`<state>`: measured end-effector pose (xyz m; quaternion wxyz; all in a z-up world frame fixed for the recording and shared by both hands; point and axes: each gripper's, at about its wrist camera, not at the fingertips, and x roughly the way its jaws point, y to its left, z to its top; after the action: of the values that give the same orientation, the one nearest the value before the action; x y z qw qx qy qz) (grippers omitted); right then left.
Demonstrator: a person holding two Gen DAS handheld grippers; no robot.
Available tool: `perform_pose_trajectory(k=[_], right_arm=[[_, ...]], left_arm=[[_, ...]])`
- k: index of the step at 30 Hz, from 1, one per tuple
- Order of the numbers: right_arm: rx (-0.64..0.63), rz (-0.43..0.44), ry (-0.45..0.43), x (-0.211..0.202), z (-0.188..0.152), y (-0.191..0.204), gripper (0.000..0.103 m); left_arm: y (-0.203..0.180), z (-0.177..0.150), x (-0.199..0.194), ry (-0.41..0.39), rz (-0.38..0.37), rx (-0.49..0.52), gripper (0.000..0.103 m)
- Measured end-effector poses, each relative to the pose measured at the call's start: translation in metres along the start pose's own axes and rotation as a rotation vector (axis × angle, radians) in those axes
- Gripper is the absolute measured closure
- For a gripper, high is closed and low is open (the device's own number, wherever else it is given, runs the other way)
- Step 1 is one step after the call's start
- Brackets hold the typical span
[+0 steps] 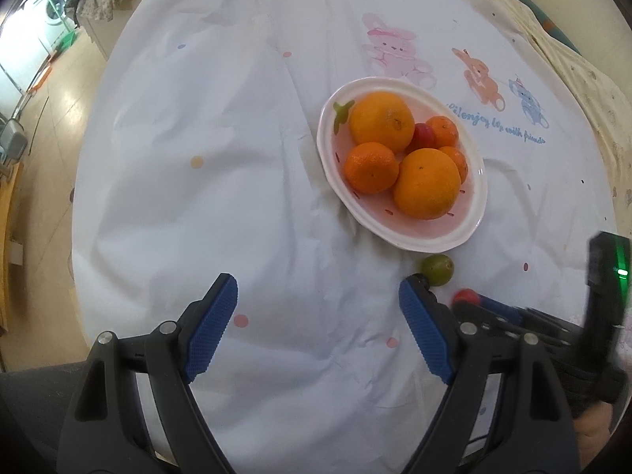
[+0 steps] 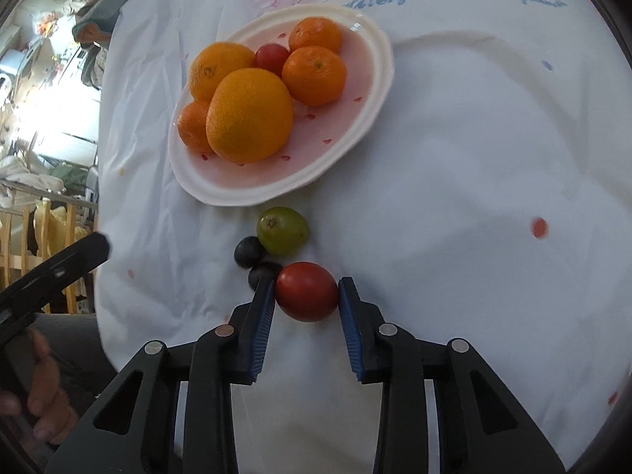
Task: Organize fruits
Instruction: 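Grasp a black olive with the left gripper while the right gripper holds the tomato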
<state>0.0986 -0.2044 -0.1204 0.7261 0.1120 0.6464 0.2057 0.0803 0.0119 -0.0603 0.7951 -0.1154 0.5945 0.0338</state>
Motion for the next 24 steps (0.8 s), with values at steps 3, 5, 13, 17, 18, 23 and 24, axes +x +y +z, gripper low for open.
perform_pose_trajectory(k=[3, 5, 13, 17, 18, 23, 24], right_arm=[[0.001, 0.011, -0.034, -0.024, -0.003, -0.002, 0.068], [0.003, 0.021, -0.065, -0.042, -0.001, -0.004, 0.068], [0.052, 0.046, -0.165, -0.079, 0.0, -0.025, 0.068], [0.105, 0.039, -0.156, -0.069, 0.003, -0.028, 0.068], [0.097, 0.027, -0.164, -0.07, 0.005, -0.027, 0.068], [0.096, 0.025, -0.169, -0.072, 0.007, -0.031, 0.068], [0.096, 0.025, -0.163, -0.071, 0.007, -0.031, 0.068]], left_arm=[[-0.004, -0.001, 0.003, 0.005, 0.005, 0.017, 0.021], [-0.008, -0.004, 0.006, 0.013, 0.009, 0.042, 0.022], [-0.031, -0.016, 0.02, 0.054, -0.035, 0.144, 0.045], [-0.053, -0.021, 0.035, 0.102, -0.053, 0.222, 0.056], [-0.059, -0.021, 0.038, 0.108, -0.056, 0.244, 0.057], [-0.075, -0.013, 0.059, 0.138, -0.082, 0.236, 0.066], [-0.076, -0.012, 0.065, 0.153, -0.092, 0.214, 0.067]])
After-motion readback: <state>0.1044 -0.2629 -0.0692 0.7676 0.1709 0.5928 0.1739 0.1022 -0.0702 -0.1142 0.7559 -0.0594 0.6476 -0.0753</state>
